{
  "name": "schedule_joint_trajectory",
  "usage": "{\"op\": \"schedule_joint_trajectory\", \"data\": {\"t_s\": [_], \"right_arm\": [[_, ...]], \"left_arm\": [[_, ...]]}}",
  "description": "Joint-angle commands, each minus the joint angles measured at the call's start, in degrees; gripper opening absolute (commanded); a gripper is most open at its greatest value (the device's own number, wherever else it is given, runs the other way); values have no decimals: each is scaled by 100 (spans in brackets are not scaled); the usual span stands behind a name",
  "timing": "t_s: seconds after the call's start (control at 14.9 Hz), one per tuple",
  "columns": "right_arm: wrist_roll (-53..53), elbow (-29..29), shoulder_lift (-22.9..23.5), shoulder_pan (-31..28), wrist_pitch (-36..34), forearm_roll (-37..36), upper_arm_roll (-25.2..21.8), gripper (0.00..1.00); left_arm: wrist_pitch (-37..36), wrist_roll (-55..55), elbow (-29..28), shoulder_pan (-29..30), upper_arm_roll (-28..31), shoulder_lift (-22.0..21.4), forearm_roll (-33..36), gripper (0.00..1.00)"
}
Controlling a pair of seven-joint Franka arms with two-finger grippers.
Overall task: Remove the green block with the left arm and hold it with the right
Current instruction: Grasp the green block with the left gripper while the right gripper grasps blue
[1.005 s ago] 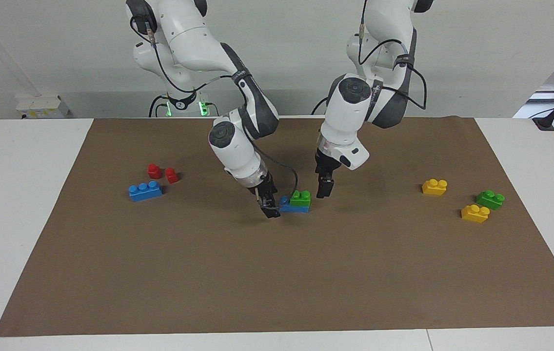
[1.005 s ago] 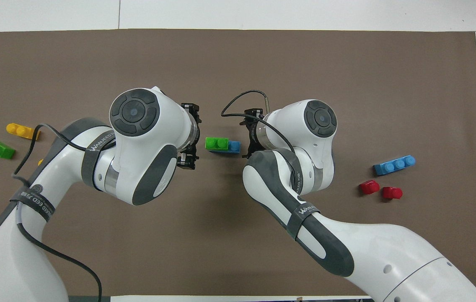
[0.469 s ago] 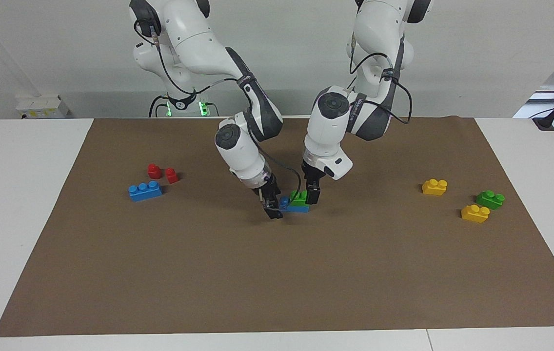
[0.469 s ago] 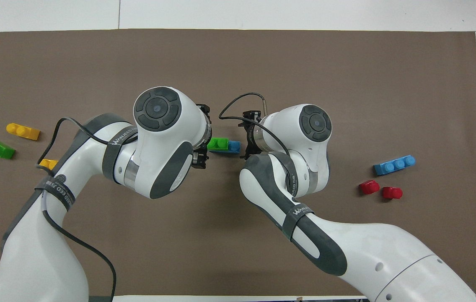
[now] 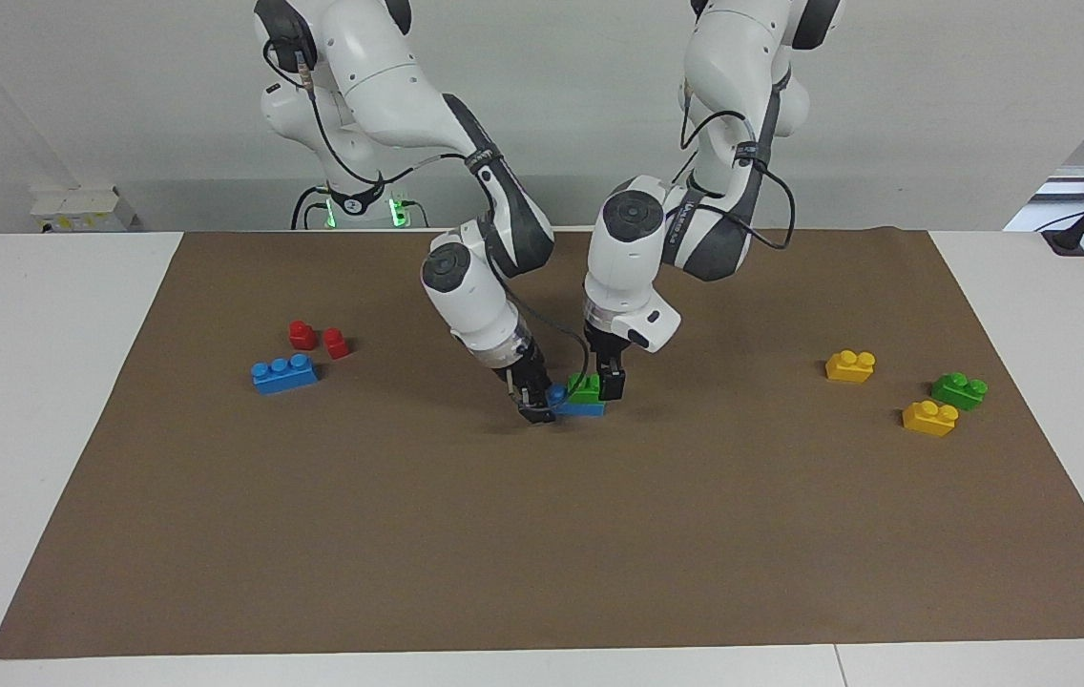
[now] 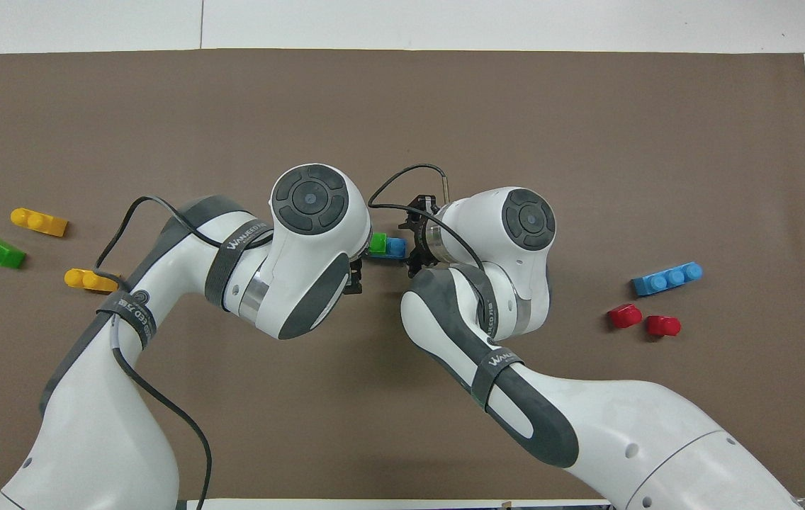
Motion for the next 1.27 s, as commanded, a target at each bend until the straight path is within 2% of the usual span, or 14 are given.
{"op": "schedule_joint_trajectory", "data": {"t_s": [0.0,0.67,0.74,0.8,0.87,0.94,1.21], "right_arm": [[0,-117,-37,38,207,133,-6,0],[-9,-117,-29,38,278,142,-6,0],[-9,-117,-28,38,278,142,-6,0],[-9,-117,-28,30,278,142,-6,0],[0,-117,-28,30,278,142,-6,0],[0,-117,-28,30,278,142,-6,0],[0,-117,-28,30,278,142,-6,0]], "left_arm": [[159,-162,-40,-90,92,34,110,100],[590,-627,-163,-81,118,175,338,100],[590,-645,-163,-81,118,175,339,87],[590,-645,-154,-90,118,175,391,55],[607,-645,-154,-90,110,183,452,16],[660,-637,-154,-99,110,183,531,0],[704,-584,-128,-99,101,183,559,0]]}}
